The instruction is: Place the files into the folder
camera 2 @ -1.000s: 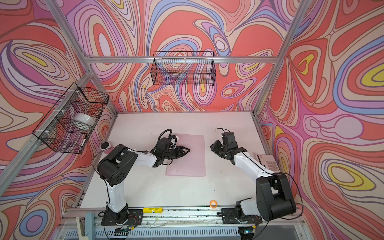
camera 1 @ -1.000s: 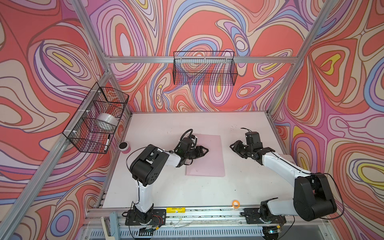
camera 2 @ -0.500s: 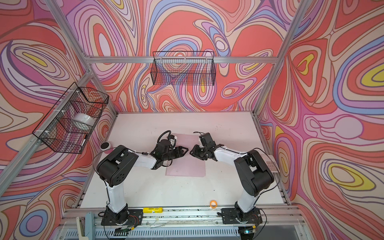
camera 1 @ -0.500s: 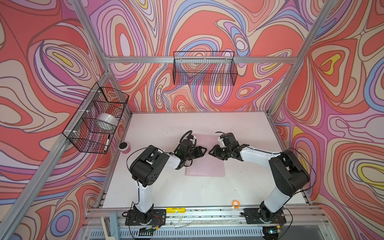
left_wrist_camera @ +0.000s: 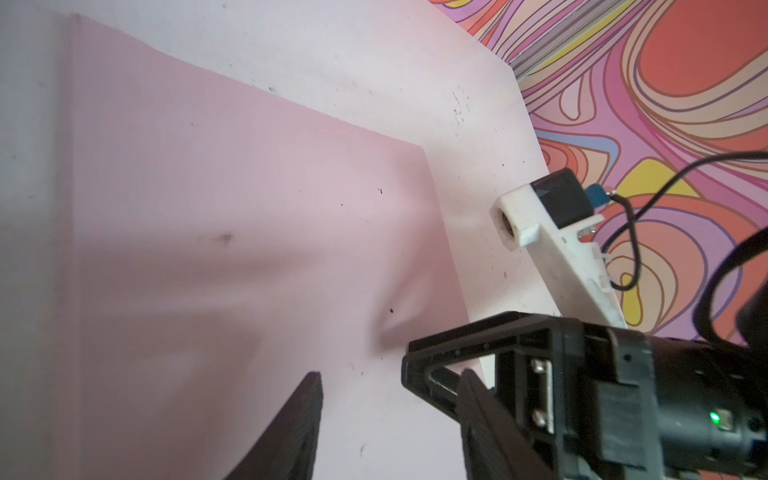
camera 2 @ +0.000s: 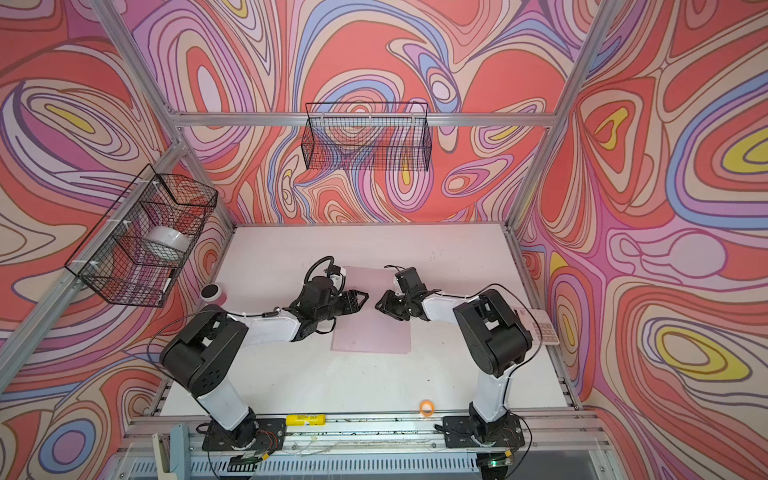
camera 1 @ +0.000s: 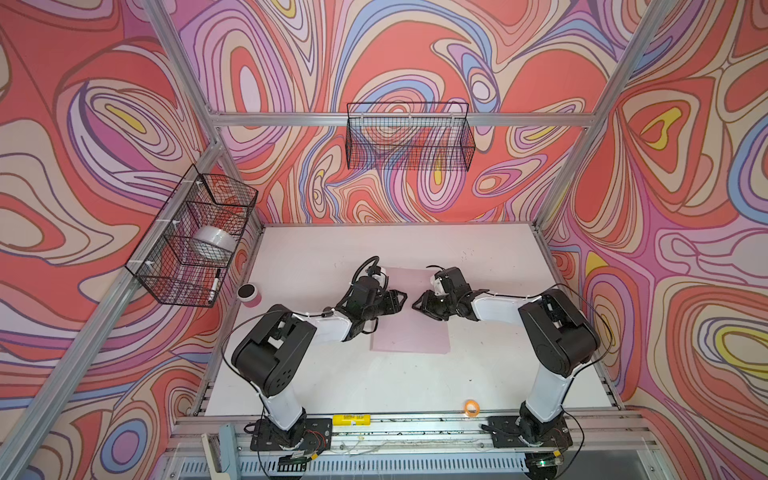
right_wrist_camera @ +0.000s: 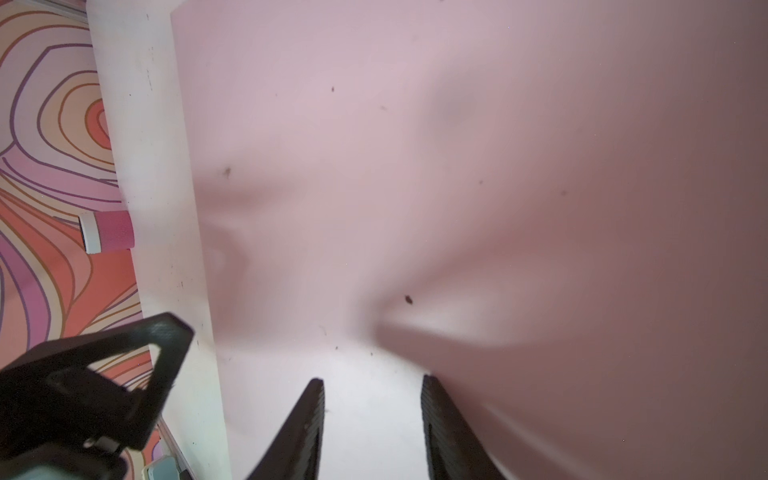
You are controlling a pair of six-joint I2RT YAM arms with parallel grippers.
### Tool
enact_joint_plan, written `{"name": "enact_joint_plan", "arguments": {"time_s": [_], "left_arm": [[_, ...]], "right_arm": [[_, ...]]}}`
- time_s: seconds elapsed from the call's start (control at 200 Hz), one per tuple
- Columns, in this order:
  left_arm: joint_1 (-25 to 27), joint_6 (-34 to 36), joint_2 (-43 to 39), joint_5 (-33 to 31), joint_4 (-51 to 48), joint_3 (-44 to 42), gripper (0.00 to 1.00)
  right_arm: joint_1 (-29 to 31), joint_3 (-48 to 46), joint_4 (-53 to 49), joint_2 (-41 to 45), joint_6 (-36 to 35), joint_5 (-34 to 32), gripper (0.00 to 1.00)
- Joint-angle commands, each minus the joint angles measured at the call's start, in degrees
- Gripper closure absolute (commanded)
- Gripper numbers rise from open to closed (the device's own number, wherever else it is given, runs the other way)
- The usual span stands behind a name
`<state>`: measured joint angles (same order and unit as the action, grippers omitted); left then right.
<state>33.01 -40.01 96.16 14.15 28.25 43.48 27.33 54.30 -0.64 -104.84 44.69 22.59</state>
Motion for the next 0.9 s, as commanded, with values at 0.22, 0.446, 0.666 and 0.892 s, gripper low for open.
{"name": "enact_joint_plan", "arguments": {"time_s": [0.22,0.446,0.666,0.892], "left_arm": [[-0.05,12.59,-18.33,-12.26,-19.27,1.58,0.25],[-0.06,18.29,-29.23,-23.52,-28.62,0.46,0.05],[-0.06,30.95,-41.89,-42.95,-22.27,-10.04,0.00],[-1.09,55.09,-39.75,-52.42,20.46,-31.55,0.00]], "right_arm": [[0.18,4.84,-10.49,11.17,-2.29,-0.84,0.59],[0.18,6.25,-18.66,21.75,-6.17,-6.40,0.51],[0.18,7.01,-28.97,33.05,-15.33,-21.59,0.01],[0.35,-1.02,-23.66,39.56,-16.90,-32.16,0.02]]}}
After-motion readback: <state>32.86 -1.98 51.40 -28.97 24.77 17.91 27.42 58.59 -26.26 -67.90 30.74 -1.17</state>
